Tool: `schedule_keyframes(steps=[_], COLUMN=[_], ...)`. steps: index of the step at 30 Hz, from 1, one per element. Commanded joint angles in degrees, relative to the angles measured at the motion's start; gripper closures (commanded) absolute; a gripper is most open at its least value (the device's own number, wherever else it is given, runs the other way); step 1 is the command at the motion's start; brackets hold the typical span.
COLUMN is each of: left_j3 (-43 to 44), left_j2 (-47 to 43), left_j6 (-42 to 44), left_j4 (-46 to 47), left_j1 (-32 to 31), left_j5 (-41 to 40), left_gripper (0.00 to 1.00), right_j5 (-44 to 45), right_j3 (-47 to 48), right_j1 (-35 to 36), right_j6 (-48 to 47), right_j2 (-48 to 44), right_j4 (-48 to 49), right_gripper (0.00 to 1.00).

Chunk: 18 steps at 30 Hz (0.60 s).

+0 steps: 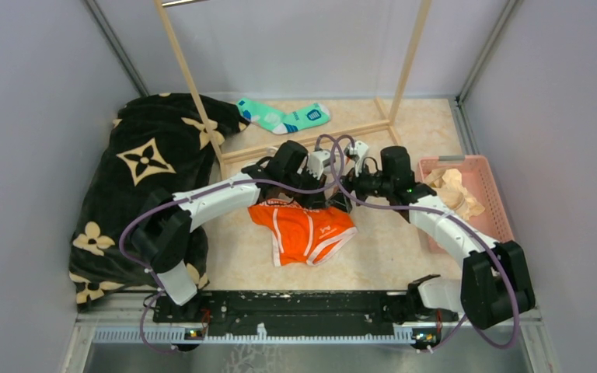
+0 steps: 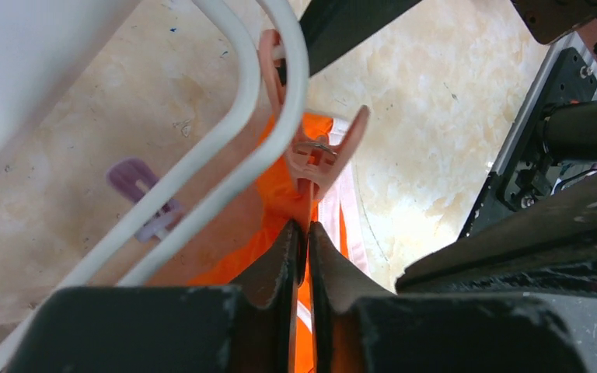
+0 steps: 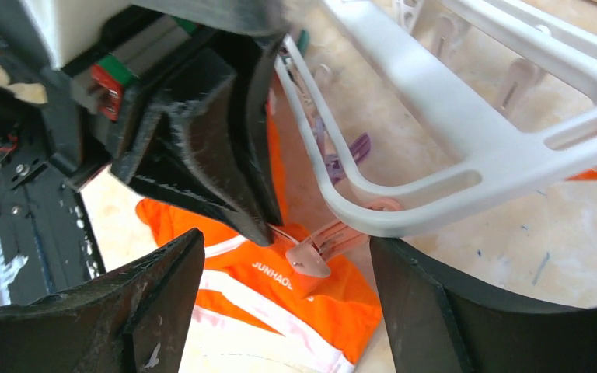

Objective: Clip the underwear to the hanger

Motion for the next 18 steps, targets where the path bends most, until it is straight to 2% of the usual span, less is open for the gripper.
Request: schedule_keyframes(steps=[1,5,11,18], left_j3=[1.22,0.55,-1.24,-3.46], left_j2=[-0.88,-1.66,-4.46,-11.71], left_j6=[0.97,1.53,2.41,3.08], left_j4=[1.72,1.85,1.06,-1.06], left_j1=[0.14,0.15,0.15,0.19], left_j5=[0.29,1.2,0.65,-3.73], left_gripper=[0.8,0.68,0.58,0.56], right_j5=[7.26,10.56,17.99,24.24], right_j3=[1.33,0.25,0.11,-1.96], right_j1=[0.62,0.63,0.58,0.62], right_j6=[4.49,10.56,11.31,11.41], right_j2=[-2.44,-3.15,-5.87,-11.43], right_j4=[1.76,4.08,1.05,2.91], right_gripper=[0.21,0.19,0.18,0.18])
